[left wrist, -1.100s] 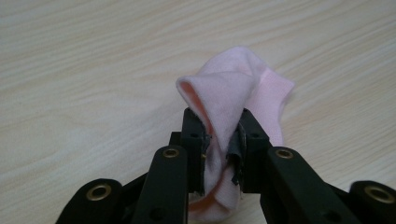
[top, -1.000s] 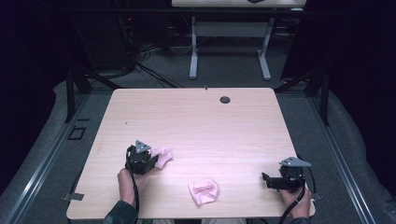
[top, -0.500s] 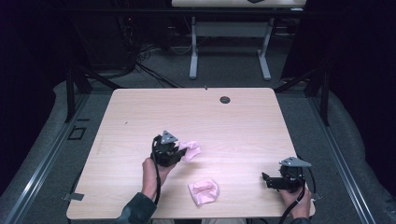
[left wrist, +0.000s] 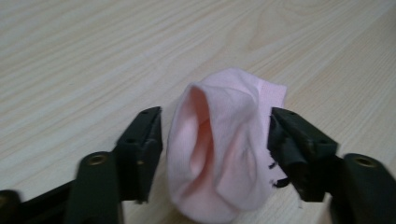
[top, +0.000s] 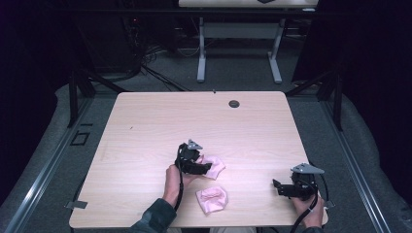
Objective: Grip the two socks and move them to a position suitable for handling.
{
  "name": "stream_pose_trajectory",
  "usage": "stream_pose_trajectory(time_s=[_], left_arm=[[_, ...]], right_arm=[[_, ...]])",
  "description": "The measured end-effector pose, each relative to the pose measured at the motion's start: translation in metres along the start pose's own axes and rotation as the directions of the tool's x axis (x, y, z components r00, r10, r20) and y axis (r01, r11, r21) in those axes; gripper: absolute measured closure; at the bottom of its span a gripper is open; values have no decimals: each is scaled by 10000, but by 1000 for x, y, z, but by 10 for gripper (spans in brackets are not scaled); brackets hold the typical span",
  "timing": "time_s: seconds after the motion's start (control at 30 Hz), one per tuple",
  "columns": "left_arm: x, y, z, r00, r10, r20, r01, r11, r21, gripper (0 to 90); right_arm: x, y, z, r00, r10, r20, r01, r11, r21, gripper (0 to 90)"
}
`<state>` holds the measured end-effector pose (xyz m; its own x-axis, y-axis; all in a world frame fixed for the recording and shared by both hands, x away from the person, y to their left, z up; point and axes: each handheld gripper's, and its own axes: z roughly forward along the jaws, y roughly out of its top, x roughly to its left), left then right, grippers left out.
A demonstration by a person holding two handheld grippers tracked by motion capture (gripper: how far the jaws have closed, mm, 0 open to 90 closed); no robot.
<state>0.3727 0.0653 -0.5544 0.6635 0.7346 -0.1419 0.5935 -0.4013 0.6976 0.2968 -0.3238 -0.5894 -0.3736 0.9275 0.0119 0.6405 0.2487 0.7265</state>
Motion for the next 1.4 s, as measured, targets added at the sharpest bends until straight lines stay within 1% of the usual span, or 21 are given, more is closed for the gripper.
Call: stream_pose_trajectory(time_s=[0.07,0.13,0.27,0.33,0.4,0.5,0.53,0.57,0.7,0.77,0.87,1.0,1.03,1.07,1.1,1.17,1.2,1.23,1.27,1.3,1.4], left_arm=[[4,-4,-11,10000,53,68,-52,9999,-149,201],[8,-9,-21,10000,52,-67,-53,9998,-184,153],[14,-19,-39,9993,77,-369,-86,9996,-258,123],[23,-34,-58,9979,-24,-641,-2,9992,-406,79],[25,-37,-62,9976,-128,-688,97,9989,-450,32],[35,-55,-74,9942,-372,-1012,333,9986,-405,2],[35,-55,-74,9942,-372,-1012,333,9986,-405,1],[36,-59,-77,9933,-431,-1071,381,9981,-490,1],[35,-79,-85,9900,-645,-1254,571,9964,-621,1],[34,-87,-88,9884,-732,-1332,651,9958,-641,1],[35,-97,-92,9854,-981,-1394,885,9934,-736,1],[35,-108,-96,9824,-1152,-1468,1032,9908,-871,1],[34,-114,-98,9813,-1232,-1481,1112,9900,-867,1],[34,-114,-98,9813,-1232,-1481,1112,9900,-867,1],[33,-118,-100,9812,-1327,-1405,1197,9880,-974,1],[31,-120,-101,9806,-1332,-1440,1192,9876,-1023,1],[30,-121,-102,9813,-1298,-1420,1157,9878,-1038,1],[29,-121,-102,9816,-1263,-1431,1125,9885,-1009,1],[29,-121,-102,9816,-1263,-1431,1125,9885,-1009,1],[26,-121,-102,9831,-1200,-1381,1058,9887,-1058,2],[18,-121,-99,9870,-985,-1268,858,9911,-1021,4]], right_arm=[[-1,0,-1,10000,15,-20,-15,10000,34,96],[0,0,-2,9999,90,122,-90,10000,-28,111],[0,2,-1,9999,103,-94,-102,9999,103,81],[1,3,-2,9997,56,-226,-50,9996,270,83],[9,6,-5,9993,42,-367,-34,9997,228,76],[30,17,-13,9955,-508,-800,523,9985,165,77],[30,17,-13,9955,-508,-800,523,9985,165,77],[48,28,-21,9884,-941,-1195,947,9955,-2,87],[81,45,-29,9674,-1616,-1952,1605,9868,-214,146],[101,54,-32,9508,-1999,-2367,1978,9797,-328,196],[130,65,-33,9172,-2636,-2989,2636,9638,-411,275],[169,71,-19,8605,-3512,-3690,3712,9284,-180,384],[179,72,-13,8508,-3754,-3678,4026,9154,-28,405],[179,72,-13,8508,-3754,-3678,4026,9154,-28,405],[192,73,-4,8234,-4000,-4025,4436,8961,168,468],[201,72,6,8133,-4256,-3968,4783,8773,394,549],[202,72,10,8018,-4257,-4194,4902,8699,543,563],[204,71,15,7958,-4318,-4245,5016,8628,626,633],[204,71,15,7958,-4318,-4245,5016,8628,626,633],[207,69,21,7923,-4362,-4265,5163,8519,879,744],[206,69,20,8099,-4131,-4165,4932,8638,1024,839]])
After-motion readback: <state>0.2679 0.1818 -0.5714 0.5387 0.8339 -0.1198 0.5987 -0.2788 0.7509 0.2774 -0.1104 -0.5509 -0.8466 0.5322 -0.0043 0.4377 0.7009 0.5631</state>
